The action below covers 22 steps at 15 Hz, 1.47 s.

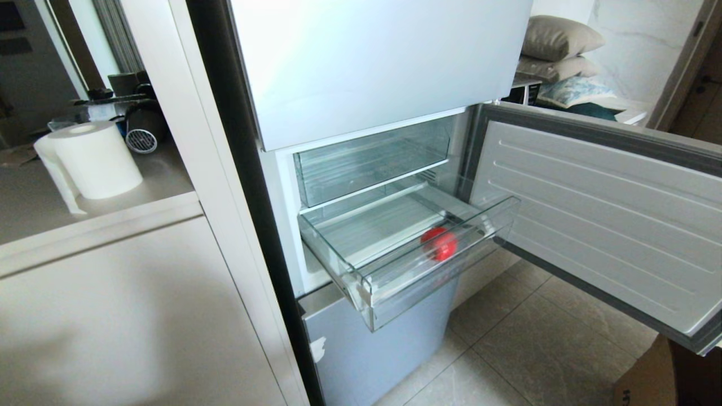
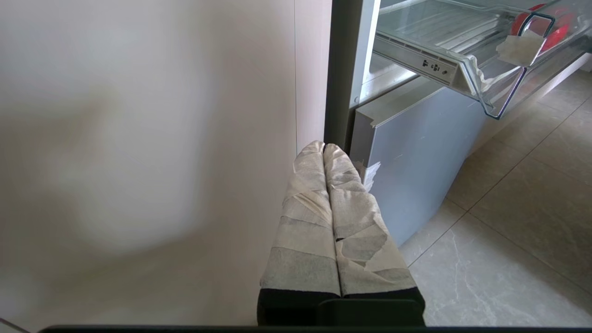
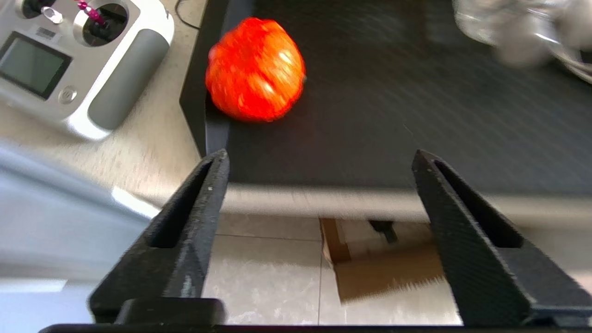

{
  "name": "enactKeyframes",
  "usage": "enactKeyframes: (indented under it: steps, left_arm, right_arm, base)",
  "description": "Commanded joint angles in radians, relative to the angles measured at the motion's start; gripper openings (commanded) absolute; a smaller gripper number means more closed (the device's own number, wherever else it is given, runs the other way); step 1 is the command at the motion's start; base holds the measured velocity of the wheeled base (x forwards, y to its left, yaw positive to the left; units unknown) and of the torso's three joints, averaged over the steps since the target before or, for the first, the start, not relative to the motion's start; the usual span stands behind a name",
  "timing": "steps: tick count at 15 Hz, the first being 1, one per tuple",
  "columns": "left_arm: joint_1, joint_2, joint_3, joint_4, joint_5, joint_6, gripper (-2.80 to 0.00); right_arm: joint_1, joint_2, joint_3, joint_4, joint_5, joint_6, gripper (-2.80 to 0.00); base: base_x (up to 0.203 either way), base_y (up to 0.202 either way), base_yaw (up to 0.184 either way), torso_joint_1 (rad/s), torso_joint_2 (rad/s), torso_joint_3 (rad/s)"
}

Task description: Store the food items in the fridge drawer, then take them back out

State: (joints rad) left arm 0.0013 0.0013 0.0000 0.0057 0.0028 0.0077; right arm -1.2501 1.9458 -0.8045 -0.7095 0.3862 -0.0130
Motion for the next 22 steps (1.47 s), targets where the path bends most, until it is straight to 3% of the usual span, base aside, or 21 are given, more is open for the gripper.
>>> enactKeyframes:
  steps: [1,8,11,22]
  left_arm:
    - [0.0,0.0,0.0,0.0,0.0,0.0,-2.8]
    - [0.0,0.0,0.0,0.0,0.0,0.0,-2.8]
    - [0.0,0.0,0.0,0.0,0.0,0.0,-2.8]
    - [0.0,0.0,0.0,0.0,0.0,0.0,-2.8]
  right_arm:
    - [0.053,0.146,-0.094,-0.006,0.004,0.001,0.0]
    - [0.169,0.288,-0.277,-0.008,-0.001,0.013,0.0]
    - [0.201,0.335,-0.351,-0.008,-0.05,0.016,0.0]
    - [0.205,0.414,-0.457,-0.01,-0.097,0.015,0.0]
  base:
    - [0.0,0.0,0.0,0.0,0.0,0.0]
    - [0.0,0.0,0.0,0.0,0.0,0.0]
    - [0.0,0.0,0.0,0.0,0.0,0.0]
    - [0.0,0.0,0.0,0.0,0.0,0.0]
